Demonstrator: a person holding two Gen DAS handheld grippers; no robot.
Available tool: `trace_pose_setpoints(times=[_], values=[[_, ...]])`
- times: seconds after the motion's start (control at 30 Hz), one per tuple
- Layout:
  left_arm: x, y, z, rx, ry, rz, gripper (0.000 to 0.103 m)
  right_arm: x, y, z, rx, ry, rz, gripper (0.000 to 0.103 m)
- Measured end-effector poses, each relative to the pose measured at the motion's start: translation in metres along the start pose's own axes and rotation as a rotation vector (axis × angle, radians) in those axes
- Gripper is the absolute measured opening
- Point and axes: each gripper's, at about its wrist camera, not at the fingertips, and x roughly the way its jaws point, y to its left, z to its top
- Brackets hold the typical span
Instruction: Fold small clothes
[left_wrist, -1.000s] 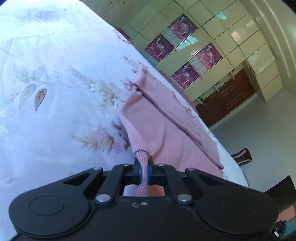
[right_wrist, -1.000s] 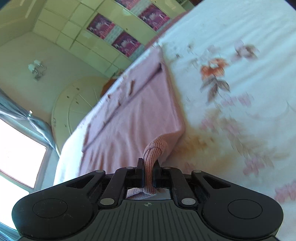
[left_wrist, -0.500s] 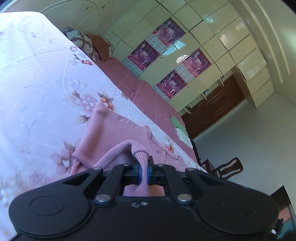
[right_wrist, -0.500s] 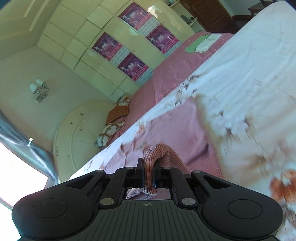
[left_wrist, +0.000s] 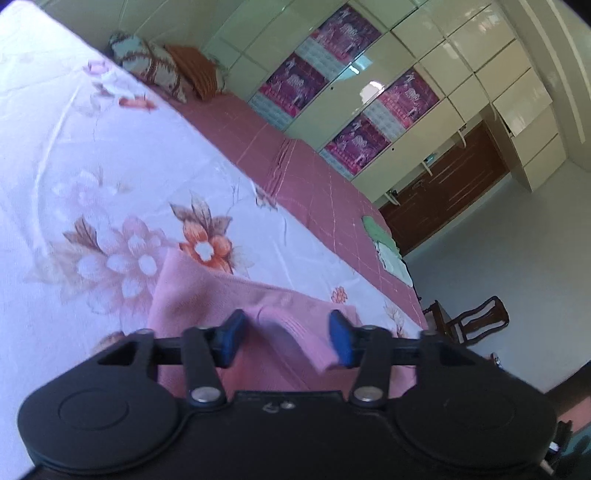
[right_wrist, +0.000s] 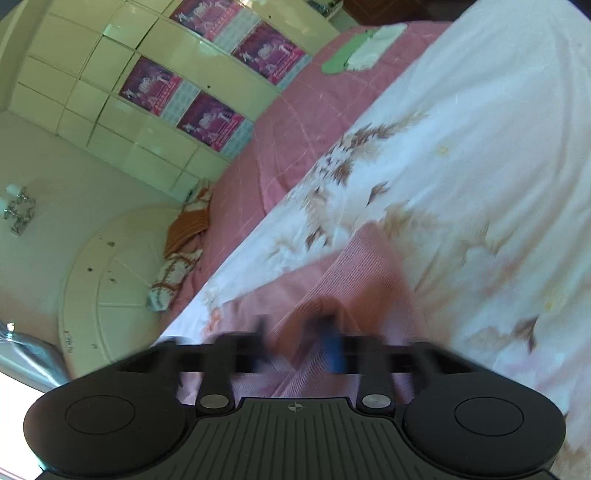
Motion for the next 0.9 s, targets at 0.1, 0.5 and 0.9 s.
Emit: trace_pose_setpoints(times=[0.1, 0.5, 0.9], values=[[-0.009, -0.003, 0.004, 0.113, -0.013, -0.001, 0.065, -0.019, -0.003, 0.002, -0.060, -0.083, 0.054, 0.083], [0.048, -0.051, 0.005, 0.682, 0.186, 0.082, 0.051, 0.030, 0.048, -0.026, -0.643, 0.042, -0.147, 0.049], [0.008, -0.011, 0.001, 0.407, -0.109, 0.040, 0.008, 0.013, 0.055, -0.032, -0.712, -0.117, -0.082, 0.007]])
